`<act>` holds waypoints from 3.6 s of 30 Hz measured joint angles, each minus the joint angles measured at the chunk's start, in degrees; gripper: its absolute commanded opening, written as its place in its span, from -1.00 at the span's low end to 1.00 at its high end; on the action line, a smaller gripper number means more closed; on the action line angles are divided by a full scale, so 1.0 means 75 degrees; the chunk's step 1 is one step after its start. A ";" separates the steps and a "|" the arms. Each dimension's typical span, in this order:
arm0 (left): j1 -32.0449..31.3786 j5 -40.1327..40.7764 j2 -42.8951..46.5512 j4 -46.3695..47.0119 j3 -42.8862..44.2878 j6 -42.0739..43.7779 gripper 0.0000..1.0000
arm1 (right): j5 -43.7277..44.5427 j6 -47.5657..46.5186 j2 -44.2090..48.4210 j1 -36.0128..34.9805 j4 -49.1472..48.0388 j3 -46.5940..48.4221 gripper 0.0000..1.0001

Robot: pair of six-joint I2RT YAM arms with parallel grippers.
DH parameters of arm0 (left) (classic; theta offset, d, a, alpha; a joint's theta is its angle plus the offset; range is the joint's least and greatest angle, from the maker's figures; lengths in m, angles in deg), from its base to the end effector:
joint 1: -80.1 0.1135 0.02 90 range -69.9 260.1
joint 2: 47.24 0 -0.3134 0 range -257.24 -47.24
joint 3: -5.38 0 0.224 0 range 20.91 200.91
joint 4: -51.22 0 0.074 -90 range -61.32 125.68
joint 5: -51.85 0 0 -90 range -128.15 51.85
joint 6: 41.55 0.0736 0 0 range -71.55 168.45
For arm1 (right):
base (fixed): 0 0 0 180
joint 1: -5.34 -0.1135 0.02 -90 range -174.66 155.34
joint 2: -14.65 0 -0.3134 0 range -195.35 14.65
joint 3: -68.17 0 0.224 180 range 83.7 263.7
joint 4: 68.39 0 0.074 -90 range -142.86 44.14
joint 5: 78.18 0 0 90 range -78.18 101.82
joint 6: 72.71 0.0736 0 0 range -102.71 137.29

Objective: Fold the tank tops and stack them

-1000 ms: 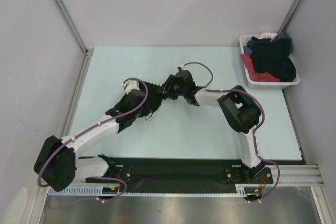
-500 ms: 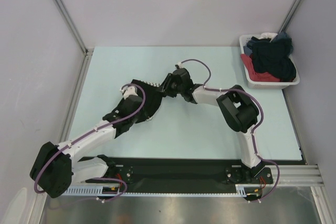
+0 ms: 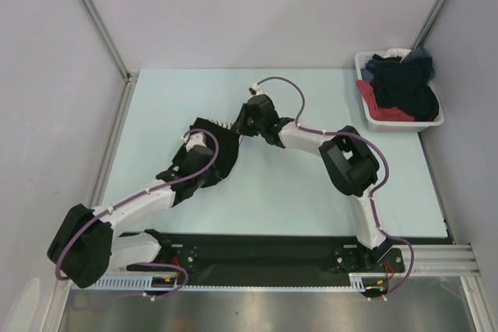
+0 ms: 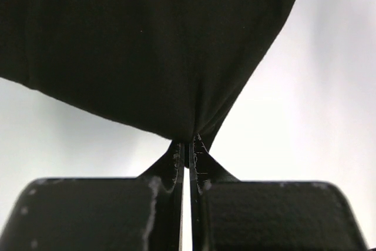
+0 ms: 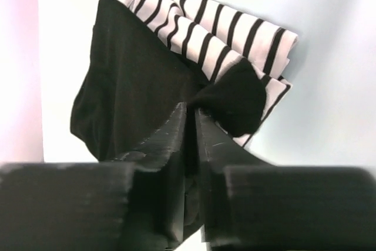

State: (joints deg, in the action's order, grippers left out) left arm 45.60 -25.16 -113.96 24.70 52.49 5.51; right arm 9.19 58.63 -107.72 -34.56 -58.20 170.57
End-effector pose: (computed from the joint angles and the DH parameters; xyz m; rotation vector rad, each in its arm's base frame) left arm 0.1809 -0.1043 0.2212 -0.2841 2.3669 -0.3883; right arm 0.4013 0.3399 0.2276 -0.0014 2.2280 0.8735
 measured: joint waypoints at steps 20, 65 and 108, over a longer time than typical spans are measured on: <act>0.0000 -0.0210 -0.0023 0.0125 -0.0111 0.0277 0.18 | 0.0175 -0.0140 0.0032 0.0443 0.0125 -0.0583 0.67; 0.5167 -0.3316 -0.3086 0.1880 0.1381 0.0915 -0.42 | -0.4130 0.1475 -0.0251 -0.0755 -0.3378 -0.2547 -1.00; -0.0737 -0.0755 -0.2471 0.0851 0.3171 0.2407 0.13 | 0.1352 -0.1472 0.8617 0.1343 -0.0020 -0.7405 0.77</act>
State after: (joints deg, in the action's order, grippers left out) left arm 40.07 -30.82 -132.50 31.08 76.27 23.57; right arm 19.33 47.59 -43.09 -24.48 -58.35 115.03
